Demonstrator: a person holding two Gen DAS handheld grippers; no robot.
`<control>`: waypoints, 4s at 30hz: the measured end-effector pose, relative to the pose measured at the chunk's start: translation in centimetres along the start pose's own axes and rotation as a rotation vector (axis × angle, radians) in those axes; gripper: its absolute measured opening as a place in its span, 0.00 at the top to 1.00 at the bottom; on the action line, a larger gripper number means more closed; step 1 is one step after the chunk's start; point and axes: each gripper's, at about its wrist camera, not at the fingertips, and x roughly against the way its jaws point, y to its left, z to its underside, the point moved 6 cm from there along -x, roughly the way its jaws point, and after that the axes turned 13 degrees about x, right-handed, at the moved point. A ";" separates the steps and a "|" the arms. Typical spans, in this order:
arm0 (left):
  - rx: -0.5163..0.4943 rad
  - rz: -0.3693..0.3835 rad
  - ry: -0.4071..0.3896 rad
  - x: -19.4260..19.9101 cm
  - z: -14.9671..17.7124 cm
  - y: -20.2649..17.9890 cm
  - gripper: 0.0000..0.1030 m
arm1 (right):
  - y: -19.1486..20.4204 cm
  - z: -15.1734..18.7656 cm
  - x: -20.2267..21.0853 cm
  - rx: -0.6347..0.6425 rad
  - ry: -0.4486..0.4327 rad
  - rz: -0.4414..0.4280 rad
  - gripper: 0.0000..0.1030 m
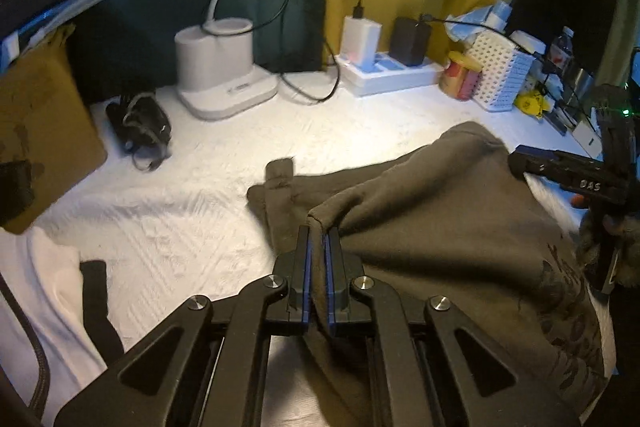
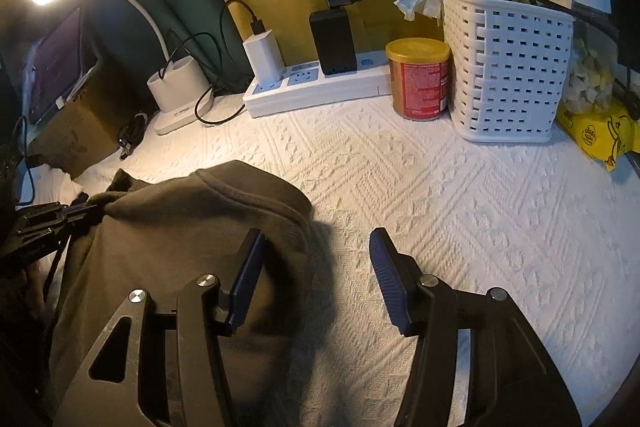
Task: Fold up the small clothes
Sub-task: 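Close the left tool on the other shirt side and fold it inward, then open the left tool and move it along the folded shirt, then pinch the shirt end with the left tool while the right tool pinches beside it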
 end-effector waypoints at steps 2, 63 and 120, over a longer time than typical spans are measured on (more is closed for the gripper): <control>0.024 0.002 0.002 0.0 0.1 0.1 0.95 | 0.3 0.1 0.2 0.007 0.000 0.002 0.44; 0.053 0.192 0.089 10.3 16.7 -6.8 0.34 | 9.9 13.2 12.6 0.058 0.028 0.002 0.44; 0.003 0.199 0.133 14.2 22.2 -7.7 0.87 | 12.9 22.9 19.7 0.071 0.051 0.030 0.94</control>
